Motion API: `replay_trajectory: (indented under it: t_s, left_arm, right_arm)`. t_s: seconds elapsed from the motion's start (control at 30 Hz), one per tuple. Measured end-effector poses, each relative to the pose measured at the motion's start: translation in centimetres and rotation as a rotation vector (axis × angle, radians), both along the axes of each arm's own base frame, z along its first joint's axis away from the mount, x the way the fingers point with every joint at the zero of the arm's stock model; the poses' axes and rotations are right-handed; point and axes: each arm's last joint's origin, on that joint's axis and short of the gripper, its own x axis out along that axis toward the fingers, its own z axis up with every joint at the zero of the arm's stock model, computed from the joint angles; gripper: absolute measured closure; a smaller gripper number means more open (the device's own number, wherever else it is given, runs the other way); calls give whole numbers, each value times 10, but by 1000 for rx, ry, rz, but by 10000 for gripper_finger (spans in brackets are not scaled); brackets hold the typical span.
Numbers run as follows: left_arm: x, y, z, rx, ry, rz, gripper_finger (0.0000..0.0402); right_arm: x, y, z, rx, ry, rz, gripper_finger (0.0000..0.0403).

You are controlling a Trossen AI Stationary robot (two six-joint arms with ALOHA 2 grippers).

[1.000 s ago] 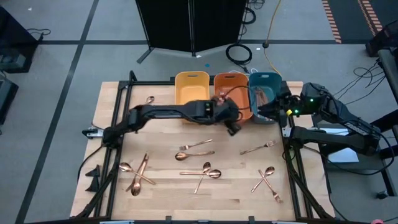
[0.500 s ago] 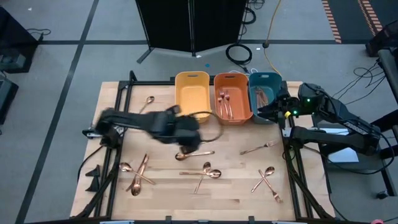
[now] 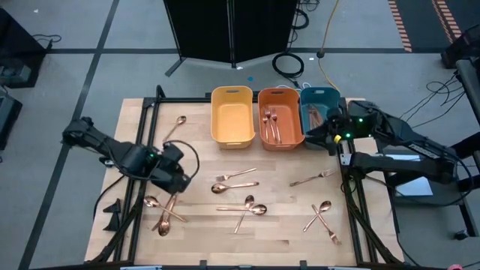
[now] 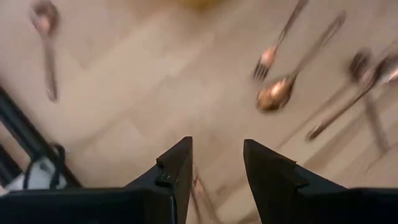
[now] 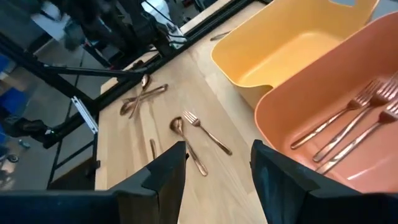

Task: Sort silverware
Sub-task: Put the copper fork into the orange bin

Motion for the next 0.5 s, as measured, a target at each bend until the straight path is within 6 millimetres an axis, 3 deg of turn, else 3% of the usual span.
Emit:
replay_trajectory:
  t_s: [0.33, 0.5]
  left_arm:
    - [-12, -7, -110, -255, 280, 35, 262]
    - [-17, -7, -131, -322, 313, 37, 262]
  right_arm:
    - [29, -11, -6, 74, 13, -28, 234]
    - [38, -15, -11, 111, 50, -41, 234]
